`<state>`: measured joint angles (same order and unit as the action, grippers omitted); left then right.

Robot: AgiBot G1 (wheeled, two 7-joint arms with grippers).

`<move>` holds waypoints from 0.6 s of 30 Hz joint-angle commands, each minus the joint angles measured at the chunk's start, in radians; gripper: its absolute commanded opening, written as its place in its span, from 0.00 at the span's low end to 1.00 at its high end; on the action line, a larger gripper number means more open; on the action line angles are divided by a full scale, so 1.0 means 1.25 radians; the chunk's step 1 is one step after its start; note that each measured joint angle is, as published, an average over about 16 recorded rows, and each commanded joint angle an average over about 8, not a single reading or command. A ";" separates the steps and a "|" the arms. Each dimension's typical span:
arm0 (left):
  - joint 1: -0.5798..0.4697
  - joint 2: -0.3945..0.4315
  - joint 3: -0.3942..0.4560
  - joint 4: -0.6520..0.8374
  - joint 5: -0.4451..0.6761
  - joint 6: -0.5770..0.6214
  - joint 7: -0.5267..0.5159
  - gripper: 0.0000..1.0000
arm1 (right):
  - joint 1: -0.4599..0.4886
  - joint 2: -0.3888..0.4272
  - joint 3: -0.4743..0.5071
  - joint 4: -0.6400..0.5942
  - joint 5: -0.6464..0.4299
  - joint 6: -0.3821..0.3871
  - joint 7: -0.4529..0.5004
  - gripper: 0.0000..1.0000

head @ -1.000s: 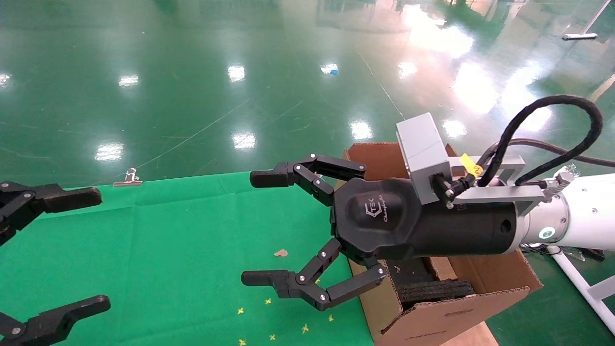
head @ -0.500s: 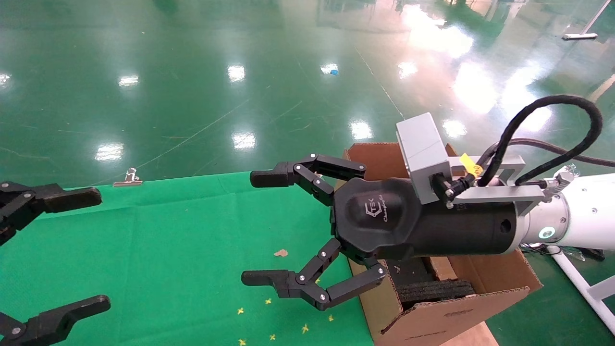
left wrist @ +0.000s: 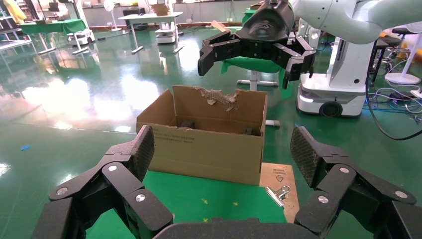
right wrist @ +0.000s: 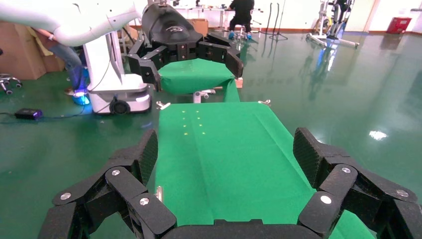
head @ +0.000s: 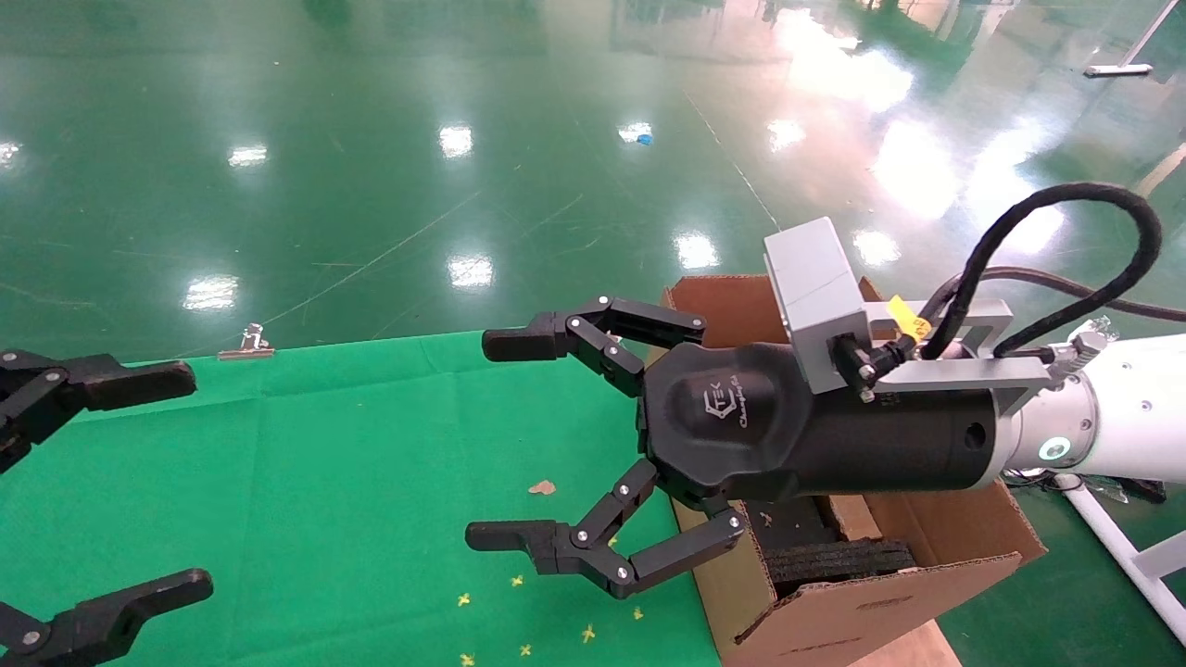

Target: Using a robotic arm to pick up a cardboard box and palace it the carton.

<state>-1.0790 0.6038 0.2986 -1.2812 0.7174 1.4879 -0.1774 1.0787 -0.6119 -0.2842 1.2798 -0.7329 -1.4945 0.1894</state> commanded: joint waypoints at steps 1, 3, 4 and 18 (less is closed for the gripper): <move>0.000 0.000 0.000 0.000 0.000 0.000 0.000 1.00 | 0.000 0.000 0.000 0.000 0.000 0.000 0.000 1.00; 0.000 0.000 0.000 0.000 0.000 0.000 0.000 1.00 | 0.000 0.000 0.000 0.000 0.000 0.000 0.000 1.00; 0.000 0.000 0.000 0.000 0.000 0.000 0.000 1.00 | 0.000 0.000 0.000 0.000 0.000 0.000 0.000 1.00; 0.000 0.000 0.000 0.000 0.000 0.000 0.000 1.00 | 0.000 0.000 0.000 0.000 0.000 0.000 0.000 1.00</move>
<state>-1.0790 0.6038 0.2986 -1.2812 0.7174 1.4879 -0.1774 1.0787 -0.6119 -0.2842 1.2798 -0.7329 -1.4945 0.1894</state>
